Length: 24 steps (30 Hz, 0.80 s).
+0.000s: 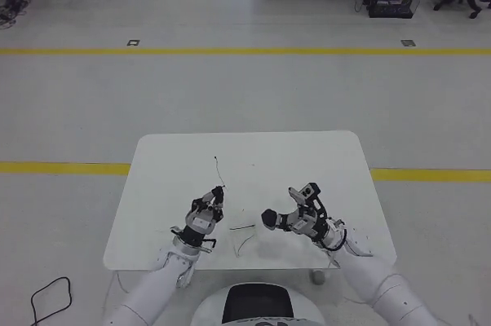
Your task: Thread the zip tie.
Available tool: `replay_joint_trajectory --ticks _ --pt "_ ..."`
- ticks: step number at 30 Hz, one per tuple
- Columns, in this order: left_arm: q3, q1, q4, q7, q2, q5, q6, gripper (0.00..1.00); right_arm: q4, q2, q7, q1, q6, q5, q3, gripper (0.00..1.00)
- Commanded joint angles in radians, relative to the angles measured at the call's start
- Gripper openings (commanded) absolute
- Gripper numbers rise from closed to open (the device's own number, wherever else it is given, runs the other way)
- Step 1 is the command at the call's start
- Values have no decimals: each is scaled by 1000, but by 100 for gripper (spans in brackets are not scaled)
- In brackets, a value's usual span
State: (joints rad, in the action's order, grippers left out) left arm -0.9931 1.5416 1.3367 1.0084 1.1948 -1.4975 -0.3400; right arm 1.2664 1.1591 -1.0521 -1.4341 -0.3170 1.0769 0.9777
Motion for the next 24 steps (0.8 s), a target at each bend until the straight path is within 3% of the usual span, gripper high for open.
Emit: replay_joint_trajectory --ticks 1,7,9,11,19,20,24 --pt "2 -7 -8 5 2 10 0 0 2 0 1 -1 -1 -1 2 100" --pt "3 -8 -9 0 2 19 0 0 2 0 1 -1 -1 -1 2 100" --pt "14 -12 -8 4 0 108 1 0 5 0 10 -3 5 -2 0 100" --pt "24 -8 -12 57 -3 170 9 0 20 4 -3 -11 33 27 -6 100" --pt "21 5 -69 210 1 139 14 0 -37 26 -104 16 65 96 -30 100" --pt "21 3 -76 218 3 134 9 0 -43 30 -128 24 83 93 -41 100" --pt "16 -3 -78 218 4 150 0 0 -53 32 -133 32 73 81 -42 100"
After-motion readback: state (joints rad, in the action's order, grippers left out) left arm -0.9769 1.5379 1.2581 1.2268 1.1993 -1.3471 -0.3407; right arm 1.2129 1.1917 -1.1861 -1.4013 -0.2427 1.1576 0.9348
